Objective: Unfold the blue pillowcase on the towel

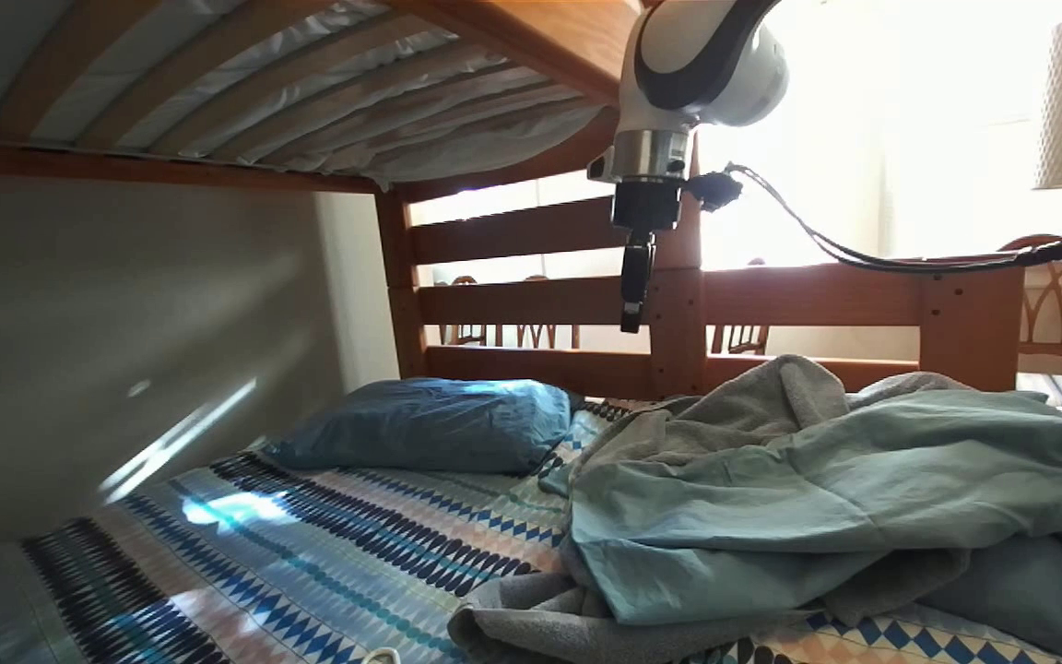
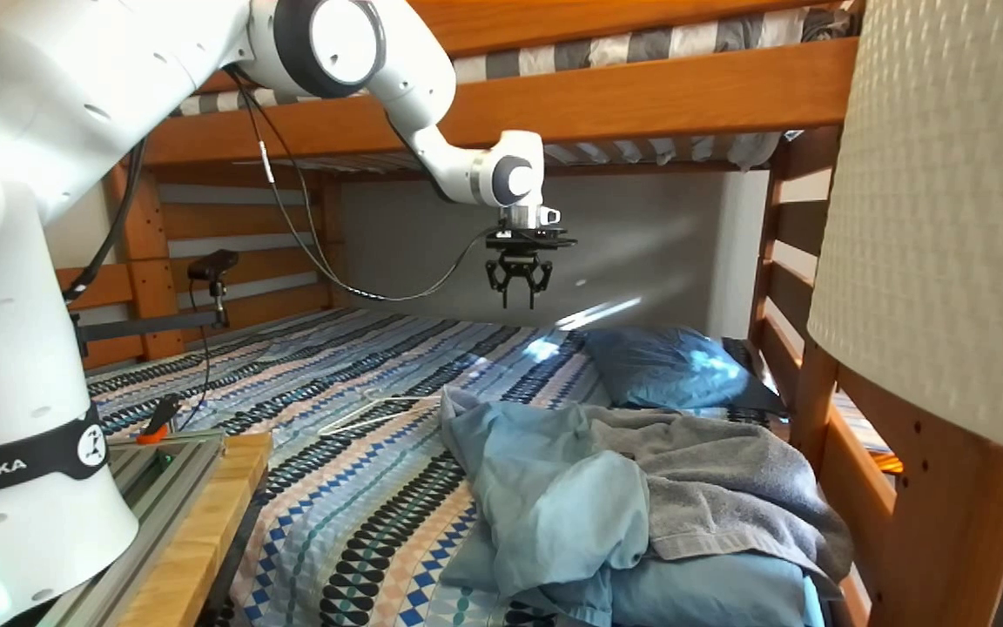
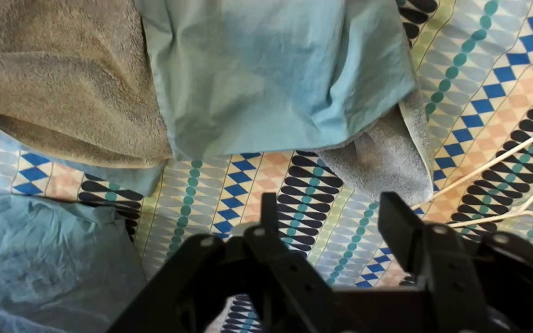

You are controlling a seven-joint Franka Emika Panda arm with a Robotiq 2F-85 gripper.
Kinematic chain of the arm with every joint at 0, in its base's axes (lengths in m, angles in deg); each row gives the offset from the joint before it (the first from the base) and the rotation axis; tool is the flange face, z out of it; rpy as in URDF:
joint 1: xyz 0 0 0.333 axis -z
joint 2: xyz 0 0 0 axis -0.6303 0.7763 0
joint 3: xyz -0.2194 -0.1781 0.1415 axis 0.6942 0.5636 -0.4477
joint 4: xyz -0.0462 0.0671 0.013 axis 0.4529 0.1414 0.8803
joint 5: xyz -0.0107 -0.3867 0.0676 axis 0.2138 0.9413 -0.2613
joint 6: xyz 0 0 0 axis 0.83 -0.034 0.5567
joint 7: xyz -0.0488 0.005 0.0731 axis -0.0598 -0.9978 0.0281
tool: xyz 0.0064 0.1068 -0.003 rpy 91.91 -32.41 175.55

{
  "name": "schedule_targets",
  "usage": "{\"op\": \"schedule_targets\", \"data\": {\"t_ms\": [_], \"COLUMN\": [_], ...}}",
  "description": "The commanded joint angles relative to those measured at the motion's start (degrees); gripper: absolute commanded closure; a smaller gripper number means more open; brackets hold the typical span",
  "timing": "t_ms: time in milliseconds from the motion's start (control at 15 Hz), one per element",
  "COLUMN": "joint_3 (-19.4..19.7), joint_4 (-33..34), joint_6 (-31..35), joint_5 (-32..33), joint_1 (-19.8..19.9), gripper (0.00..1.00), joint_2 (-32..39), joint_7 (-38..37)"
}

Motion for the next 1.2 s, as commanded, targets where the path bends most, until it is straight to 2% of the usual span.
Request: {"op": "schedule_targets", "data": {"t_ms": [0,133,467,733,1000,1133], "joint_3": [2.70,5.04,7.08,8.74,6.99,7.00], "joint_4": [-2.54,-5.82,-12.47,-18.42,-24.37,-25.79], "joint_6": [-1.00,0.42,2.53,1.92,-0.75,-3.13], "joint_5": [0.15,-0.67,-1.43,-2.34,-3.96,-3.26], "joint_1": [2.72,5.06,12.84,17.08,22.09,22.97], "gripper": [0.09,0.00,0.00,0.00,0.00,0.00], "joint_2": [-0.74,-2.21,-4.04,-5.48,-7.19,-7.46], "joint_7": [-0.79,-2.38,-9.15,-13.94,-8.41,-6.19]}}
